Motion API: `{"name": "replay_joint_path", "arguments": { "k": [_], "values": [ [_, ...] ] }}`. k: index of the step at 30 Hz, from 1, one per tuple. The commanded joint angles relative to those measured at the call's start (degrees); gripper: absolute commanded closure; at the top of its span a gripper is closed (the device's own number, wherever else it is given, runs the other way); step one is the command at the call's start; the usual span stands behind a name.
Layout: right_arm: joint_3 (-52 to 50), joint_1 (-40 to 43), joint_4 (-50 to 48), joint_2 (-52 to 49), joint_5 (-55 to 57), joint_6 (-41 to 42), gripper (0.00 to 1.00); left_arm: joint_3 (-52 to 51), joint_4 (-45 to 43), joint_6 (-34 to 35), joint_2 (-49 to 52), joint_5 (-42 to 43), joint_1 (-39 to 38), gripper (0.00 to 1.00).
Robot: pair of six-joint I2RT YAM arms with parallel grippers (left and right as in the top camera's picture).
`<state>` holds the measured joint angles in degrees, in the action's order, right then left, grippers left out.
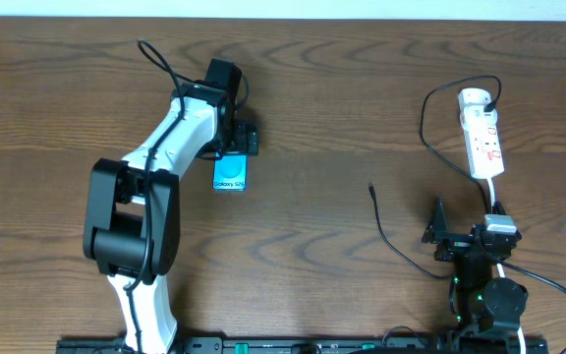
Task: Plug charger to phone and switch on socket
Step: 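Lower the left gripper onto the phone's top edge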
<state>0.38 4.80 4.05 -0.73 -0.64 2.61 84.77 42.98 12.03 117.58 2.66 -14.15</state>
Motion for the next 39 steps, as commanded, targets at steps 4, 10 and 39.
{"name": "replay_joint_path", "arguments": {
  "k": [4,10,39],
  "values": [
    [-0.07,0.26,0.24,0.17,-0.35,0.74,0.01,-0.17,-0.52,0.28,2.25,-0.15,0.20,0.02],
    [-0.07,0.24,0.24,0.17,-0.35,0.74,0.01,-0.17,-1.07,0.28,2.25,-0.13,0.20,0.02],
    [-0.07,0.26,0.24,0.17,-0.35,0.74,0.01,-1.31,-1.57,0.31,2.29,-0.11,0.17,0.02]
  ]
}}
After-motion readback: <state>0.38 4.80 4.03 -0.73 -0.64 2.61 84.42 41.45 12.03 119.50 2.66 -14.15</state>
